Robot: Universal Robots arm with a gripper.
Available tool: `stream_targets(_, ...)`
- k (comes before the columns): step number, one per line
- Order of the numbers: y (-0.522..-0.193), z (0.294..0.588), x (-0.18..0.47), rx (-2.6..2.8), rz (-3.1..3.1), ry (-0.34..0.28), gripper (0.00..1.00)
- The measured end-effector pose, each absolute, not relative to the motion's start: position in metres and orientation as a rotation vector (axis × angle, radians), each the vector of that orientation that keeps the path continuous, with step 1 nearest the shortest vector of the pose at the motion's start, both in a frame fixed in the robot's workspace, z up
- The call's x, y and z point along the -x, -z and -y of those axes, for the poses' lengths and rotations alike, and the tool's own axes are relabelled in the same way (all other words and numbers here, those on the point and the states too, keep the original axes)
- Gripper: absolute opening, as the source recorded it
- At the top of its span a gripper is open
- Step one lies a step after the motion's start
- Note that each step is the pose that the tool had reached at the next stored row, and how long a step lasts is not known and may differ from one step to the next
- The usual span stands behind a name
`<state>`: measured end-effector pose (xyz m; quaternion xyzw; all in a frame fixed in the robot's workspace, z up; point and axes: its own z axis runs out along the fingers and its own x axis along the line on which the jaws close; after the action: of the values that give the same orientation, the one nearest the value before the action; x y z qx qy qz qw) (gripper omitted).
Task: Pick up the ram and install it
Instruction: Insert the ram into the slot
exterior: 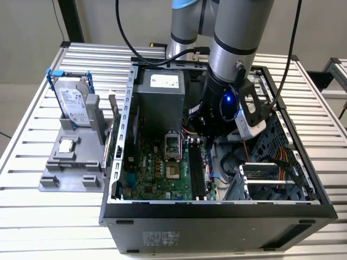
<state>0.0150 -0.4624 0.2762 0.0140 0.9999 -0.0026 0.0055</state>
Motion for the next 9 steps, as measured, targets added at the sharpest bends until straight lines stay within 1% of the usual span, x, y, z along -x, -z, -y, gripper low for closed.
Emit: stream_targets(9,-0.2699,0.4633,-0.0150,-0.044,-3.130,0.008,0.00)
